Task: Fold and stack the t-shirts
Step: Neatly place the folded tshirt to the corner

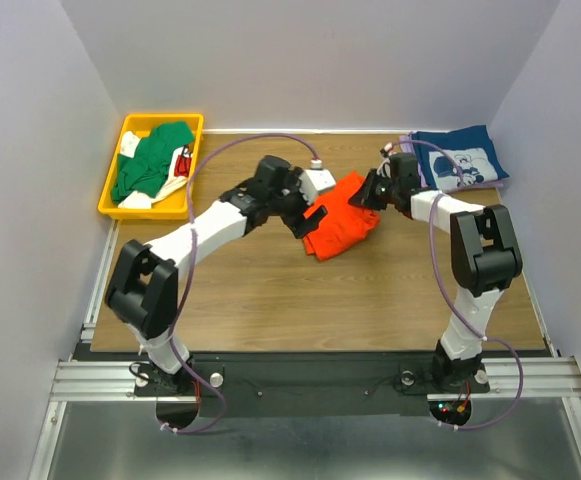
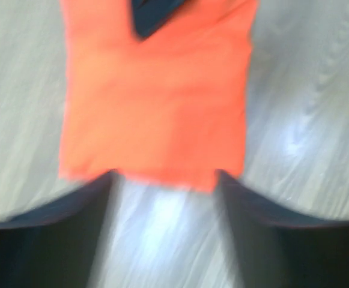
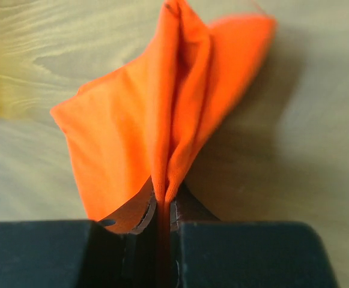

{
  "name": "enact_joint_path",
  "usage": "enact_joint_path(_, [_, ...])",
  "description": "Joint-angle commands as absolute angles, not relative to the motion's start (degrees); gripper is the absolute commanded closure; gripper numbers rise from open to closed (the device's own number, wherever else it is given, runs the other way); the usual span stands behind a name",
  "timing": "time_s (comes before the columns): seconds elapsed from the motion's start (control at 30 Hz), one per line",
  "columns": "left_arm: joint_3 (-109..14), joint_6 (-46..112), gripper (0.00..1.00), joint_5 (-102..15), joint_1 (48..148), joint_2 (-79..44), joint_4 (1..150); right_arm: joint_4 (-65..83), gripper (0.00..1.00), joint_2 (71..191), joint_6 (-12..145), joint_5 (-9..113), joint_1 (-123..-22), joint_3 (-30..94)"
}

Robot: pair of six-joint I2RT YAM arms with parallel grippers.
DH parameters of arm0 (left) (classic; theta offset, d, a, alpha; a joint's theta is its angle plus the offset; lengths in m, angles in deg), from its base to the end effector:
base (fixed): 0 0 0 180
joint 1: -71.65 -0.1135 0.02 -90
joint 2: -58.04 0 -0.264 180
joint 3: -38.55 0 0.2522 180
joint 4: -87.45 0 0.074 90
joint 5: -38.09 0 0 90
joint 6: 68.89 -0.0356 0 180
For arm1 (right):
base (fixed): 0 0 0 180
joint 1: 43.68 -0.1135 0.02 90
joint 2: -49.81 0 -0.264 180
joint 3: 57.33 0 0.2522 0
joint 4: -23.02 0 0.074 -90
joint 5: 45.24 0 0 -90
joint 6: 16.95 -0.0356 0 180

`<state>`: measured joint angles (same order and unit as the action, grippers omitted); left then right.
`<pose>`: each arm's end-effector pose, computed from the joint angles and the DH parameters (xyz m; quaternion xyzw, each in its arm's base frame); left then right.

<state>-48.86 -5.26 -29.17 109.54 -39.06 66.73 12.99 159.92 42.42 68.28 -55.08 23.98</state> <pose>0.3020 -0.2524 0.2789 0.5354 0.6684 -0.2191 0.4675 0.4039 0.0959 0.1730 0.0607 0.8853 0.3232 0.3287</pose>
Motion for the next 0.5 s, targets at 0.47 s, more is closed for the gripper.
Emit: enact_joint_path(0.47, [-41.8, -0.3, 0.01, -28.8, 101.4, -27.4, 62.4, -9.5, 0.99, 172.8, 88.6, 65.3, -39.7, 62.5])
